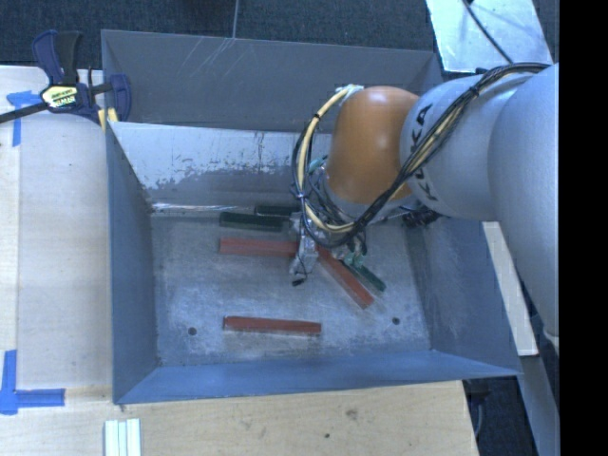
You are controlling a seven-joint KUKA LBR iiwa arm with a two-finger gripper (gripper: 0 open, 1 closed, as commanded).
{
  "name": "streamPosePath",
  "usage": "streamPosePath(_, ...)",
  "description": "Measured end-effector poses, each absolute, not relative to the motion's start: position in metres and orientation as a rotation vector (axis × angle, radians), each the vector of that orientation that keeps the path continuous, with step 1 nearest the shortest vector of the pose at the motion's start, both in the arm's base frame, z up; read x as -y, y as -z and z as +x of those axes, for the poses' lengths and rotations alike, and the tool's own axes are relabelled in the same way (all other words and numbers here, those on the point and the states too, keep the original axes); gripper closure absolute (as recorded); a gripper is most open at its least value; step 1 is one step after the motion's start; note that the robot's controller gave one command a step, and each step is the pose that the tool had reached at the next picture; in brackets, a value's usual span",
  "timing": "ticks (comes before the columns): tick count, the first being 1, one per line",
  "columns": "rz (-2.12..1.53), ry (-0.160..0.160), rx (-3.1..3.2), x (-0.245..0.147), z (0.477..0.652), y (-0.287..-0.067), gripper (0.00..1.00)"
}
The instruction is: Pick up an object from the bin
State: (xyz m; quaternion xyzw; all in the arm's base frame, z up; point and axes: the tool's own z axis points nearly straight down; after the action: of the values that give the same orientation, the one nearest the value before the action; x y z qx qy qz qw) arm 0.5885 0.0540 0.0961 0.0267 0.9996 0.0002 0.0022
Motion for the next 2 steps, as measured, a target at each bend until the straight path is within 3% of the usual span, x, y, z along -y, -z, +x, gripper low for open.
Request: streamPosePath(2,0.083,0.000,-3.140,-0.054,0.588,-0.116,1.00)
